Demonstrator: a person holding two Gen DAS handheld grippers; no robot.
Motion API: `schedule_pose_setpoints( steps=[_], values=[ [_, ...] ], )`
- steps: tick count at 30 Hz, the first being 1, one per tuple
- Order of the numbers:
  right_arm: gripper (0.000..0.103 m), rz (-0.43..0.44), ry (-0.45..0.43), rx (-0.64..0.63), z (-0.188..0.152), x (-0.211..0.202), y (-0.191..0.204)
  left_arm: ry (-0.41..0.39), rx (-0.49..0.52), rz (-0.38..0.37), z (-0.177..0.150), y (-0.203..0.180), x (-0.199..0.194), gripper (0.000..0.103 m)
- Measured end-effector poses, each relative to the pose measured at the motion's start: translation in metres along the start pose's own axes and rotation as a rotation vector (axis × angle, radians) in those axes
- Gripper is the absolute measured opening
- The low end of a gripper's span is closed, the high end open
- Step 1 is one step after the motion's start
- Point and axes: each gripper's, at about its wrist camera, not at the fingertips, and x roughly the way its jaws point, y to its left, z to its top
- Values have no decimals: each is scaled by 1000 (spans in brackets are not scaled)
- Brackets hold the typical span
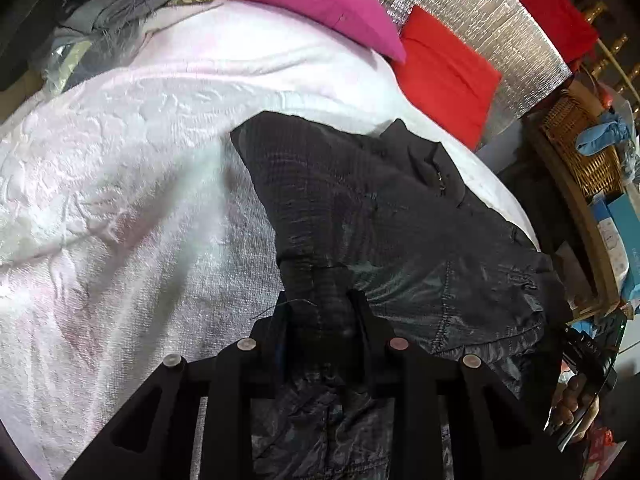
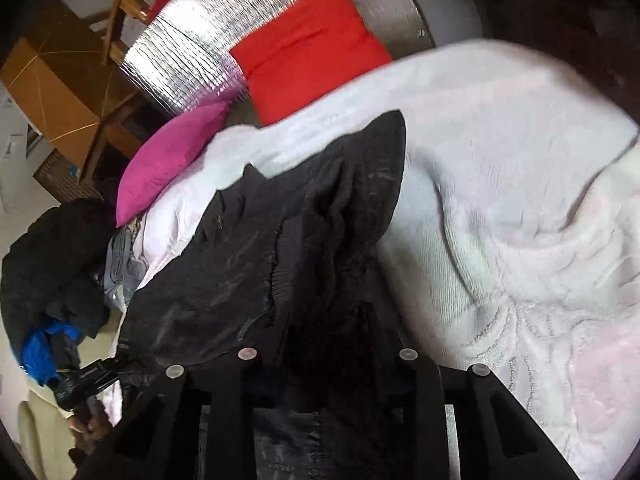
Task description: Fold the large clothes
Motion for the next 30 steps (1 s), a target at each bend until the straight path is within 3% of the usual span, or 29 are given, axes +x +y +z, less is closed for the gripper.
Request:
schedule_pose_setpoints(
  steps=[2,5,9,11,21,30],
  values=[
    [34,-26,3,-17,-3,3,2,19,-1,15,-2,4,4,31],
    [37,-72,60,-26,-4,23,-3,80,-23,56,-4,7,19,41],
    [41,-30,83,14,-1,23,-12,114,-53,62,-4,9,16,56],
    [65,-17,86,12,-2,18,-14,122,-59,54,-6,12,9,66],
    [67,30,28,86,-19,-46,-54,121,29,90,-45,20,-46,67],
    [67,124,28,152,-67,-103,-82,97,29,156,-103,25,-75,67]
  ],
)
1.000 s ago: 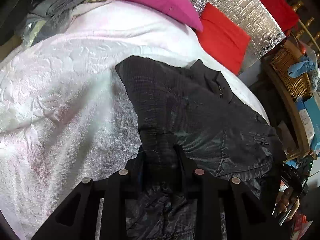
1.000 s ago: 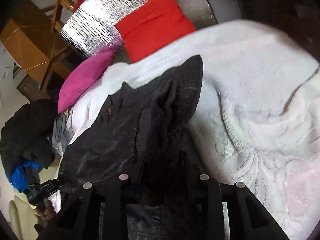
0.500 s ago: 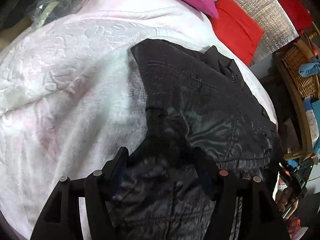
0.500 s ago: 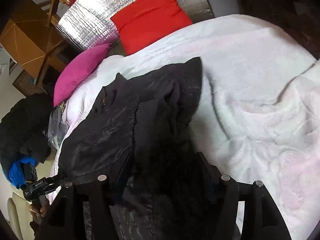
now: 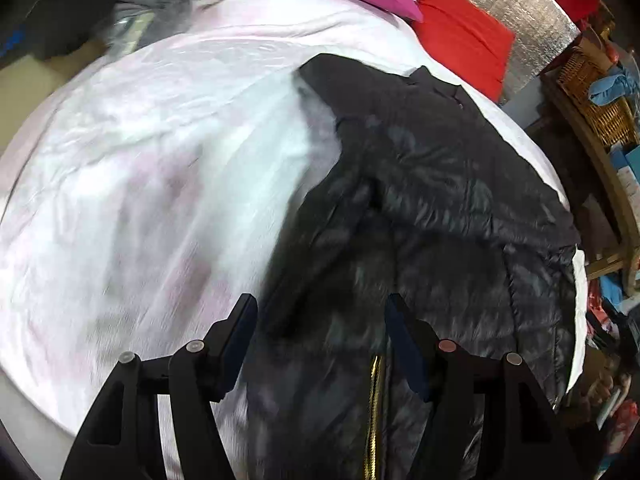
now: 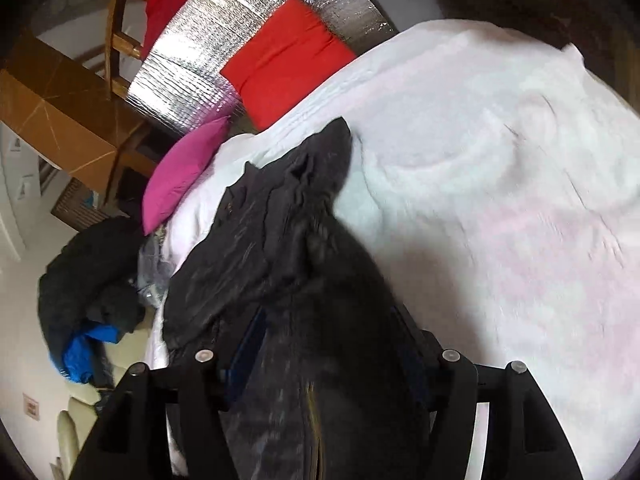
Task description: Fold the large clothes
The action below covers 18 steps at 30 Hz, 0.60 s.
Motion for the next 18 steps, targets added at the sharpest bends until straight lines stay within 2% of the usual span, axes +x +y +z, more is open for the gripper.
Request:
schedule_pose_setpoints(
  steps=[3,7,14,16,17,18],
  values=[
    [67,17,-4,22,-23,-20,-9,-26,-42,-31,-32,3,-16,67],
    [67,-3,33,33,-50,-30,-21,-63,-59,2,-83,3,-32,67],
    [67,-56,185,70,-90,-13,-42,-142,-102,33,-143,9,-46,67],
    [67,-16,217,67,-104,-10,-39,-169,-107,28,-153,10,-49,53],
    [68,0,219,47,-109,-10,-33,-168,-107,21,-152,9,-48,35],
    [68,4,210,17,-113,-12,-26,-162,-106,7,-154,7,-47,29]
  ],
)
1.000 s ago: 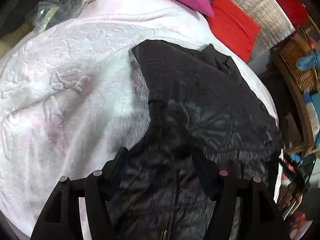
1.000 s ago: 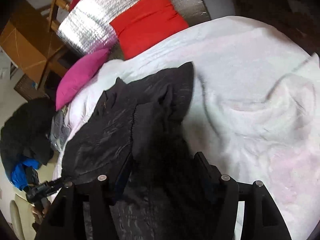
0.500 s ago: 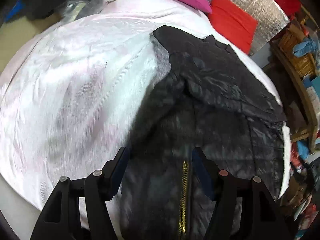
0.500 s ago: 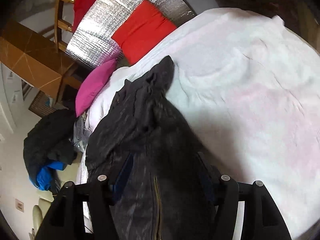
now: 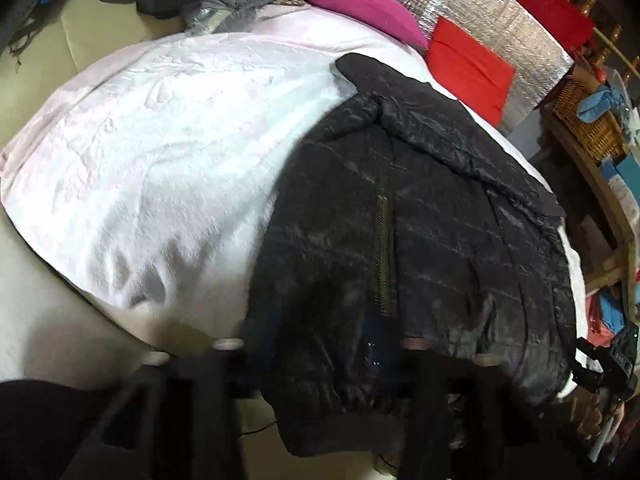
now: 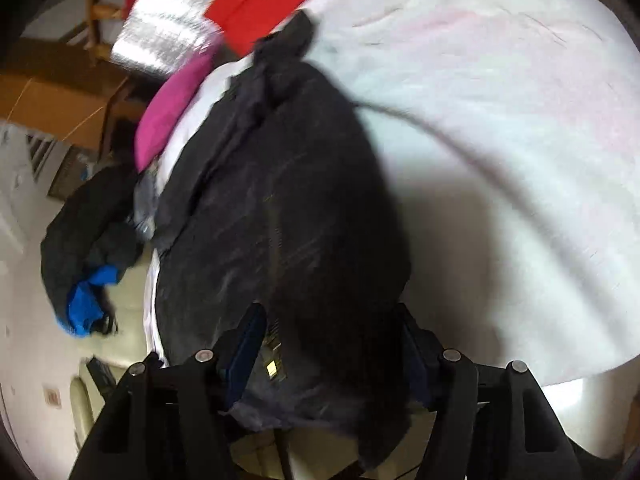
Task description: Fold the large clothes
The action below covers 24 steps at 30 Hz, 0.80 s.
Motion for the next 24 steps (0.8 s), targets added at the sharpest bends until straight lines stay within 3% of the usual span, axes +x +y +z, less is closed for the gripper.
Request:
schedule_pose_setpoints(
  steps=[4,9,11,13,15,18,21,24],
  values=[
    [68,17,-28,-72,-12,-4,15,32,-57,-19,-7,11,2,31],
    [68,-26,44,-20,-15,10,3,82,-155,-25,-15,24,8,64],
    [68,-39,37,-53,-16,10,9,135,-146,-49,-18,20,18,69],
    [68,-75,53,-72,-19,16,12,189,-113,-70,-24,12,28,69],
    [66,-88,49,-69,-23,17,13,166,-65,-47,-27,7,26,66],
    [66,-4,4,-95,-26,5,21,132,-29,-53,-28,1,21,47],
    [66,48,-29,-110,-25,0,25,105,-8,-68,-30,-2,16,46],
    [66,-46,38,-65,-24,20,13,108,-3,-82,-30,2,13,48]
  ],
)
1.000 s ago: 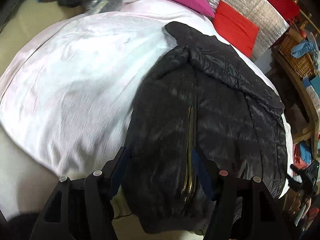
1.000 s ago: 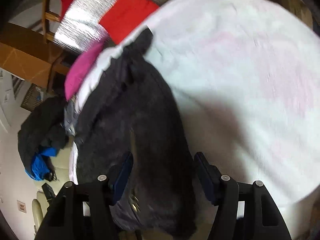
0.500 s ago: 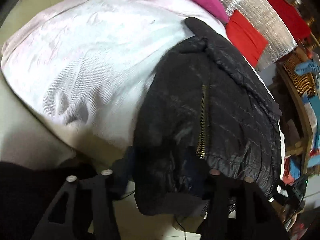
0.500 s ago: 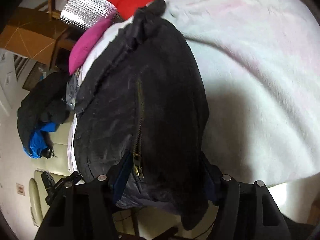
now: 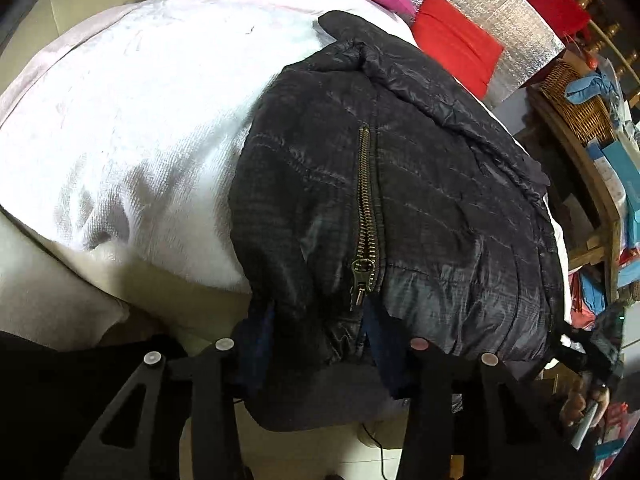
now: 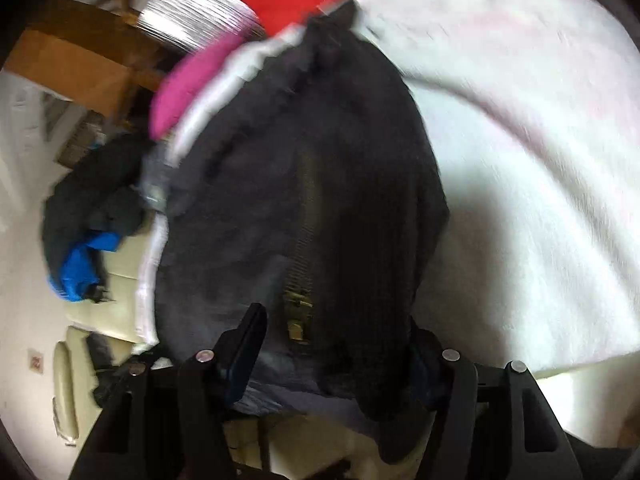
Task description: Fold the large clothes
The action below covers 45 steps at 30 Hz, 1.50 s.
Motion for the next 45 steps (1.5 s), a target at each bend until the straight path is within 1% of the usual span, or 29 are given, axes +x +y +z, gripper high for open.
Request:
schedule_pose_setpoints(
  steps=[1,2,3,5,6,8,9,11,13,14,16,17,19,20,22,23,24,25,26,28,29,30,31,33,35,37,38,43,45],
  values=[
    [66,-11,2,-4,-1,2,1,5,1,-10,1,1,1,52],
    [66,-10,-1,-23,-2,1,5,16,6,-21,1,0,4,63],
    [66,3,-8,-51,-4,-2,10,30,18,-25,0,-2,8,66],
    [66,26,-18,-98,-7,-5,18,26,49,1,-1,-9,10,64],
    [66,4,-13,-106,-7,-3,17,9,56,15,0,-10,9,45],
    [66,-83,25,-82,-6,10,9,-10,53,11,3,-8,7,38],
    [65,-75,24,-73,-6,10,8,-14,35,-15,4,-5,6,34],
    [47,-42,3,-88,-7,3,12,-19,26,-37,5,-2,5,29],
    [39,0,-7,-76,-5,-2,13,-40,41,-54,7,-5,1,18],
    [35,32,-18,-57,-4,-5,14,-55,56,-70,7,-7,-3,9],
    [35,105,-40,-31,-1,-11,11,-67,74,-136,8,-11,-9,9],
    [35,141,-47,-23,-1,-14,8,-57,83,-205,9,-14,-10,8],
    [36,145,-25,-38,-3,-12,11,19,104,-294,7,-20,-4,8],
    [38,126,4,-40,-5,-6,12,61,126,-279,4,-25,4,11],
    [39,85,71,-28,-7,8,10,124,189,-129,-4,-33,23,12],
    [40,80,79,-39,-8,9,11,138,192,-103,-6,-33,26,12],
    [42,76,79,-59,-10,8,14,152,173,-110,-7,-30,27,12],
    [53,70,83,-79,-11,8,17,149,157,-119,-7,-28,25,12],
    [56,55,85,-94,-11,9,20,130,143,-120,-6,-25,19,12],
    [55,-4,75,-94,-10,7,16,49,120,-56,-4,-15,5,35],
    [55,-19,73,-66,-9,6,10,-4,85,-15,-2,-7,-3,57],
    [55,-17,80,-31,-9,5,1,-31,56,-7,-1,-2,-7,70],
    [56,-7,97,13,-10,5,-8,-51,22,-2,1,5,-10,72],
    [59,12,130,50,-16,5,-17,-31,-20,23,1,15,-7,76],
    [66,2,156,39,-25,3,-21,33,-51,54,-1,21,6,81],
    [68,-40,177,19,-37,5,-22,152,-57,80,-5,22,29,81],
    [69,-69,186,8,-39,8,-21,182,-54,80,-5,21,36,81],
    [70,-93,204,5,-38,28,-20,169,11,70,-7,6,43,80],
    [68,-86,214,-41,-40,34,-7,155,49,77,-8,-2,41,70]
  ],
)
